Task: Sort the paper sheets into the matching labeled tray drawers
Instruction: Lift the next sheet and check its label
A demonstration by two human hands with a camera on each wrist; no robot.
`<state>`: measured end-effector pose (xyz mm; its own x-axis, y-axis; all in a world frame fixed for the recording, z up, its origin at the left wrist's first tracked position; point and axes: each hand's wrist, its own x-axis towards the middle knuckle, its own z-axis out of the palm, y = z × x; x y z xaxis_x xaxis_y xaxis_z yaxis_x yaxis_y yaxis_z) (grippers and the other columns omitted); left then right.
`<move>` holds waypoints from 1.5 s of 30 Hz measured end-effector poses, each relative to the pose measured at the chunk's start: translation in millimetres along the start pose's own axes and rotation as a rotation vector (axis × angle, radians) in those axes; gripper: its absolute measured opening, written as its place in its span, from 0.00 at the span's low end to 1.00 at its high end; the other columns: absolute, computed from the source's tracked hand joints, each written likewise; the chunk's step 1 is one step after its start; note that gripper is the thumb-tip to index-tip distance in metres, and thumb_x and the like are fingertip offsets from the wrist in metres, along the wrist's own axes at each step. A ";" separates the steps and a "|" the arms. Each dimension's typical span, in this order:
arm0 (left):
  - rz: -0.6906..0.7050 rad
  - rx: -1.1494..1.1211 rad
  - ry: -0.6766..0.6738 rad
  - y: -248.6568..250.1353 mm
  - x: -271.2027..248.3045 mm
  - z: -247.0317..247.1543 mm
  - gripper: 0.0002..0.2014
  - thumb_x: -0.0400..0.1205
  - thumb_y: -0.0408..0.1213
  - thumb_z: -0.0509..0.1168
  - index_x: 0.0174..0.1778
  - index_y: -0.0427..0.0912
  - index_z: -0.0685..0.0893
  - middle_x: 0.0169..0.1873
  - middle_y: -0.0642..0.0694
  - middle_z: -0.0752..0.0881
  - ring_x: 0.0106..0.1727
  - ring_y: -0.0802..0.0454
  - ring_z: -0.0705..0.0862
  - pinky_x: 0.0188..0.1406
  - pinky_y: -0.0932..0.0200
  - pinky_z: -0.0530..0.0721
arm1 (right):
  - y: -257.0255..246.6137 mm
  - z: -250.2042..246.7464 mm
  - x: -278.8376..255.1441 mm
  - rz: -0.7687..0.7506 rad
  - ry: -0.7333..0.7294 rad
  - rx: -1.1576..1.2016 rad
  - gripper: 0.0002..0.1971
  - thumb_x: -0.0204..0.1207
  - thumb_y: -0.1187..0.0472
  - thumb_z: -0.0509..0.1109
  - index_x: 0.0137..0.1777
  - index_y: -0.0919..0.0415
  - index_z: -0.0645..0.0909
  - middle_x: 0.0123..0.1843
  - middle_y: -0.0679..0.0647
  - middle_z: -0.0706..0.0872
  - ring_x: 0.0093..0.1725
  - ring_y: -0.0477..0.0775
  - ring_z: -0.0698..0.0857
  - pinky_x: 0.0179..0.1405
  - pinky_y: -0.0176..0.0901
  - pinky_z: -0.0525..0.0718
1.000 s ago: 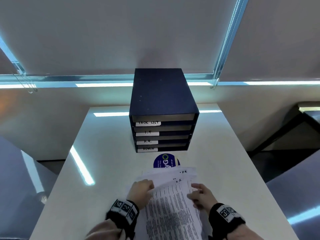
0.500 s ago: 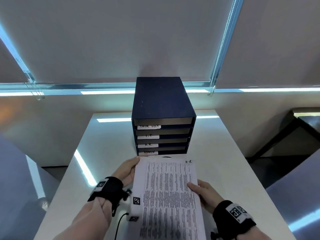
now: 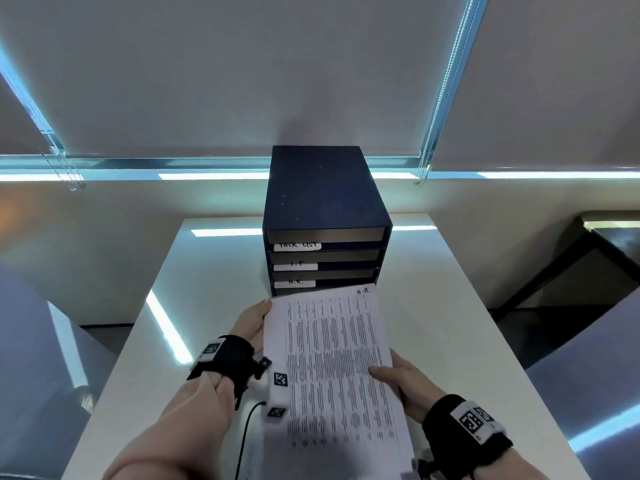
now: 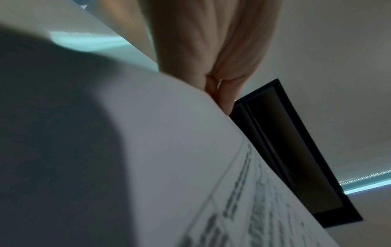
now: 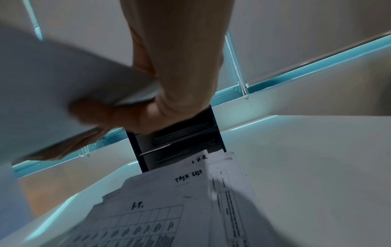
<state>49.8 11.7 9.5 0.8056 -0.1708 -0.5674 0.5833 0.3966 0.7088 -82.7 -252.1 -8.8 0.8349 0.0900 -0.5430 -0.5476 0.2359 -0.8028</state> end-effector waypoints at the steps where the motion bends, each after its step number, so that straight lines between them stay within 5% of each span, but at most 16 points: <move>1: 0.013 -0.023 0.025 6.5 4.9 3.3 0.19 0.89 0.34 0.49 0.72 0.27 0.70 0.65 0.28 0.78 0.56 0.36 0.81 0.59 0.41 0.80 | -1.2 3.7 -2.1 -0.020 0.021 -0.026 0.31 0.80 0.72 0.64 0.81 0.59 0.60 0.76 0.56 0.75 0.75 0.59 0.76 0.76 0.55 0.71; 3: 0.037 -0.012 0.055 20.3 12.7 11.1 0.15 0.88 0.34 0.54 0.64 0.26 0.76 0.62 0.31 0.80 0.57 0.38 0.81 0.64 0.42 0.78 | -13.6 11.8 -6.2 -0.047 0.110 -0.010 0.31 0.82 0.75 0.60 0.83 0.63 0.55 0.65 0.50 0.79 0.71 0.55 0.79 0.76 0.50 0.67; 6: -0.036 0.144 0.067 23.4 15.3 22.4 0.10 0.86 0.33 0.59 0.54 0.28 0.79 0.49 0.34 0.84 0.49 0.40 0.84 0.51 0.50 0.85 | -26.3 8.4 7.3 0.017 0.154 0.079 0.24 0.82 0.76 0.58 0.74 0.57 0.66 0.36 0.49 0.88 0.36 0.45 0.88 0.70 0.50 0.72; 9: -0.170 0.252 0.088 2.9 19.6 16.6 0.17 0.87 0.27 0.53 0.69 0.21 0.69 0.64 0.27 0.79 0.65 0.32 0.79 0.65 0.41 0.78 | -18.7 -3.9 39.5 0.121 0.137 0.078 0.22 0.78 0.76 0.61 0.71 0.63 0.70 0.58 0.67 0.86 0.55 0.65 0.85 0.64 0.63 0.79; 11: -0.189 0.245 0.091 -11.3 25.8 7.4 0.18 0.87 0.24 0.51 0.72 0.19 0.66 0.67 0.26 0.77 0.66 0.31 0.78 0.69 0.37 0.73 | -3.9 -19.5 72.5 0.142 0.170 0.007 0.43 0.63 0.70 0.75 0.80 0.60 0.63 0.74 0.66 0.76 0.73 0.68 0.74 0.75 0.69 0.68; 14: -0.190 0.179 0.044 -22.2 22.8 2.3 0.16 0.87 0.25 0.50 0.69 0.21 0.69 0.56 0.28 0.82 0.56 0.32 0.82 0.57 0.41 0.79 | 28.3 -66.3 147.5 0.153 0.151 -0.052 0.63 0.43 0.64 0.84 0.83 0.52 0.58 0.76 0.68 0.74 0.80 0.66 0.66 0.80 0.71 0.56; 18: -0.191 0.198 -0.087 -30.8 13.8 -4.9 0.15 0.86 0.30 0.57 0.68 0.29 0.75 0.59 0.30 0.85 0.57 0.35 0.85 0.47 0.44 0.89 | -56.4 -14.1 114.1 0.100 0.194 -0.131 0.26 0.78 0.72 0.66 0.76 0.62 0.67 0.73 0.66 0.77 0.72 0.66 0.77 0.75 0.66 0.69; 24: -0.143 0.404 -0.028 -47.2 37.9 -6.8 0.14 0.86 0.40 0.59 0.66 0.40 0.74 0.56 0.36 0.87 0.28 0.41 0.88 0.23 0.57 0.85 | -87.3 -5.7 145.2 0.030 0.194 -0.193 0.20 0.81 0.74 0.61 0.72 0.66 0.73 0.68 0.67 0.81 0.62 0.64 0.83 0.69 0.60 0.77; 28: 0.041 0.389 0.114 -47.0 72.5 0.8 0.16 0.87 0.38 0.57 0.67 0.32 0.75 0.48 0.34 0.87 0.30 0.37 0.85 0.26 0.53 0.85 | -78.7 -14.5 144.0 0.152 0.224 -0.246 0.09 0.77 0.63 0.72 0.49 0.61 0.73 0.35 0.65 0.83 0.36 0.59 0.90 0.24 0.42 0.79; 30: 0.082 0.330 0.176 -40.3 87.6 7.7 0.16 0.86 0.35 0.58 0.65 0.26 0.73 0.33 0.37 0.85 0.20 0.48 0.80 0.19 0.60 0.79 | -73.3 -17.2 153.8 0.147 0.262 -0.116 0.10 0.77 0.69 0.70 0.41 0.62 0.71 0.28 0.60 0.79 0.19 0.53 0.83 0.13 0.37 0.75; 32: 0.071 0.092 0.164 -27.0 104.7 13.3 0.17 0.86 0.30 0.58 0.68 0.25 0.69 0.36 0.35 0.87 0.26 0.50 0.85 0.30 0.57 0.86 | -77.0 -10.6 169.2 0.095 0.258 0.137 0.05 0.77 0.75 0.67 0.42 0.68 0.75 0.36 0.64 0.84 0.28 0.52 0.87 0.23 0.40 0.87; 33: 0.063 -0.075 0.127 -20.0 112.5 16.0 0.19 0.86 0.27 0.56 0.73 0.26 0.65 0.49 0.29 0.86 0.38 0.45 0.89 0.43 0.52 0.88 | -80.3 -5.2 179.1 0.052 0.231 0.273 0.05 0.78 0.78 0.64 0.44 0.70 0.76 0.42 0.66 0.85 0.38 0.54 0.88 0.37 0.44 0.91; 36: 0.072 -0.257 0.049 -2.9 122.6 24.6 0.22 0.85 0.21 0.52 0.77 0.30 0.61 0.70 0.29 0.72 0.64 0.40 0.80 0.62 0.42 0.80 | -91.8 10.5 200.7 0.006 0.204 0.490 0.13 0.79 0.82 0.55 0.41 0.67 0.73 0.43 0.63 0.80 0.46 0.56 0.83 0.64 0.56 0.81; 38: 0.100 -0.088 0.053 1.6 109.8 32.7 0.12 0.86 0.24 0.54 0.65 0.34 0.71 0.62 0.32 0.77 0.63 0.40 0.81 0.58 0.44 0.83 | -97.1 18.7 199.1 -0.001 0.207 0.447 0.12 0.80 0.80 0.55 0.40 0.66 0.73 0.42 0.62 0.79 0.45 0.56 0.83 0.63 0.56 0.81; 42: 0.243 0.508 0.047 -17.9 66.1 22.3 0.04 0.82 0.33 0.65 0.49 0.35 0.80 0.37 0.39 0.85 0.29 0.51 0.82 0.32 0.53 0.83 | -81.9 18.8 167.2 0.020 0.094 0.343 0.09 0.84 0.72 0.57 0.57 0.68 0.78 0.51 0.67 0.86 0.50 0.63 0.87 0.41 0.49 0.92; 45: 0.383 1.219 -0.053 -49.0 31.4 0.2 0.12 0.74 0.48 0.73 0.43 0.46 0.80 0.36 0.53 0.82 0.35 0.57 0.78 0.37 0.64 0.76 | -48.4 2.4 130.6 0.073 0.052 0.180 0.09 0.82 0.66 0.63 0.58 0.68 0.81 0.49 0.66 0.88 0.45 0.63 0.88 0.48 0.55 0.90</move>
<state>46.5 -13.3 -42.9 0.9292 -0.2761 -0.2455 0.0090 -0.6474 0.7621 52.9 -249.4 -40.2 0.7868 0.0646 -0.6138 -0.5839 0.3999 -0.7065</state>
